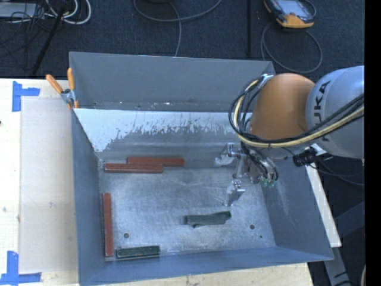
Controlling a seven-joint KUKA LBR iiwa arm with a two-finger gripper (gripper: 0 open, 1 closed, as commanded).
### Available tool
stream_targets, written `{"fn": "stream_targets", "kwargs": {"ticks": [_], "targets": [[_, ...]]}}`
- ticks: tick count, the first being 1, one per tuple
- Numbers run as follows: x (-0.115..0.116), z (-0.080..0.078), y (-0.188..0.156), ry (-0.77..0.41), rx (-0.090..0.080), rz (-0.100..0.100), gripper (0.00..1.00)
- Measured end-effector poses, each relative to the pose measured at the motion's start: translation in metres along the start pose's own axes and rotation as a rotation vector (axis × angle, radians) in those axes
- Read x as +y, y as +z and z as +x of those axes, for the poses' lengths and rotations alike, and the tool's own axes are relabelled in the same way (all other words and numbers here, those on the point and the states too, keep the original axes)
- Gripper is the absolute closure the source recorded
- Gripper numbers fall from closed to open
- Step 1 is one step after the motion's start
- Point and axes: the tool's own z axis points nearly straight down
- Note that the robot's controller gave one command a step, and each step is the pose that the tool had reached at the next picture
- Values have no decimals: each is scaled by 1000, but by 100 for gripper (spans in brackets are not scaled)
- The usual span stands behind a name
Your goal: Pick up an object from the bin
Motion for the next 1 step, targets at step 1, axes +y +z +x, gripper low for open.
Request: {"fn": "stream_targets", "kwargs": {"ticks": [1], "targets": [[14, 29, 33, -49, 8, 0, 0]]}}
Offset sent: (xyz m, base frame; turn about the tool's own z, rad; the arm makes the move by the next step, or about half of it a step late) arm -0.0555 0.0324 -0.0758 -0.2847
